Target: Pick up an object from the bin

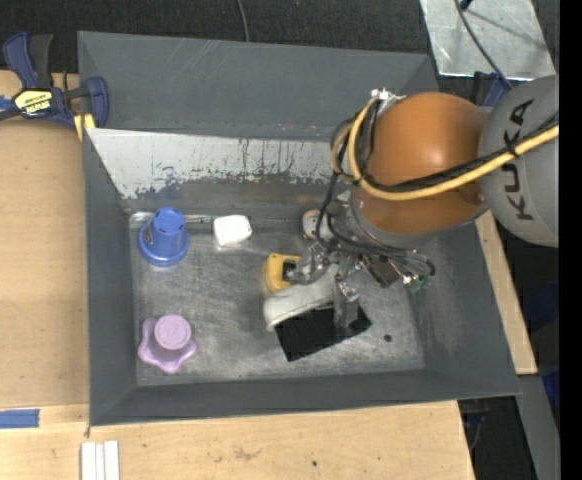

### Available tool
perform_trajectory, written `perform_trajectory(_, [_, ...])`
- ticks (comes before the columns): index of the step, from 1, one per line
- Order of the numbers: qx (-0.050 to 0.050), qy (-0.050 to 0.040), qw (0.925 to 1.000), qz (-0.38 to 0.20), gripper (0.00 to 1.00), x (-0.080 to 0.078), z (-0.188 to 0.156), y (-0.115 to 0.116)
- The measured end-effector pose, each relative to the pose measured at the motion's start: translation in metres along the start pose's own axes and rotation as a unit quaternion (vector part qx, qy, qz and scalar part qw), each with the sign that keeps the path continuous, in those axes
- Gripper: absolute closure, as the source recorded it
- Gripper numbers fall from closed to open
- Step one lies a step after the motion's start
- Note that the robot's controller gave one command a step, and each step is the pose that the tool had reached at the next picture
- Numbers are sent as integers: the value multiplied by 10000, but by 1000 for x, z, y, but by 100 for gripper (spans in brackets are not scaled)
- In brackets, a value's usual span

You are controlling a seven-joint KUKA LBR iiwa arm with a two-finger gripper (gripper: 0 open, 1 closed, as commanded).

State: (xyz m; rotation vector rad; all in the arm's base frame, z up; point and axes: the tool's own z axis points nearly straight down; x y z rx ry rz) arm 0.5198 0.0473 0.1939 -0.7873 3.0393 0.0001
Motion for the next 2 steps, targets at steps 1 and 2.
perform_trajectory(1, [-1, 1, 10000, 3, 100, 0, 0, 0])
perform_trajectory(2, [-12, 28, 10000, 31, 100, -5, -49, 1])
